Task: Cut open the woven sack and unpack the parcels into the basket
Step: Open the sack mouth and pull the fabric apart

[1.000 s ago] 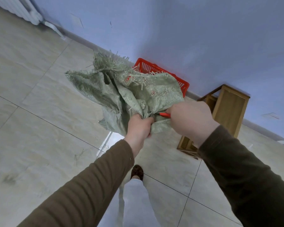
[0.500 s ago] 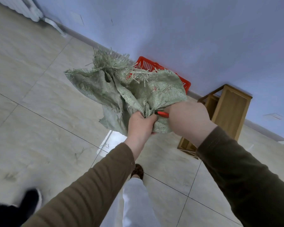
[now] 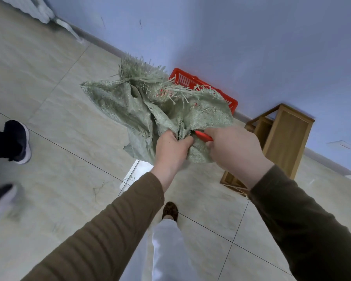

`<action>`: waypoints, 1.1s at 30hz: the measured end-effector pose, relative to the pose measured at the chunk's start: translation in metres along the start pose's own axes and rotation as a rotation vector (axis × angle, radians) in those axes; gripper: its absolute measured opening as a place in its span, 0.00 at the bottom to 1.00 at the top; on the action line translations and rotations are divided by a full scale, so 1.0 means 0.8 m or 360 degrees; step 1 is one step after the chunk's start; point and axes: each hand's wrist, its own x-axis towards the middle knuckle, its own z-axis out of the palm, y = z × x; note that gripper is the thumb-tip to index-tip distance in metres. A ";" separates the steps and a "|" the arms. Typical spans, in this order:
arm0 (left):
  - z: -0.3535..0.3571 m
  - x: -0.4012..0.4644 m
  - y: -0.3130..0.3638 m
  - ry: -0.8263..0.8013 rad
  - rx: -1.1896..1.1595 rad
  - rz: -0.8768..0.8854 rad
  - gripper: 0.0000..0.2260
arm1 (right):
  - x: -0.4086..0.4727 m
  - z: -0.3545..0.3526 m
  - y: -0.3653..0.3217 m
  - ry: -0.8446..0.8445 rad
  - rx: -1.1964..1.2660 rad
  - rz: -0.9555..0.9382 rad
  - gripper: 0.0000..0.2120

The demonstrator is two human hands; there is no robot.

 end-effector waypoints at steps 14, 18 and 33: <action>0.003 -0.004 -0.009 -0.0014 0.0309 0.0343 0.19 | -0.007 0.013 -0.008 0.0021 0.0304 -0.0004 0.08; -0.009 -0.001 -0.008 -0.0124 -0.0309 0.0346 0.17 | -0.016 0.011 -0.006 -0.0102 0.0763 0.0025 0.09; -0.007 0.037 -0.013 -0.0198 0.0699 0.0589 0.17 | -0.013 0.031 -0.012 -0.0095 0.1017 0.0242 0.09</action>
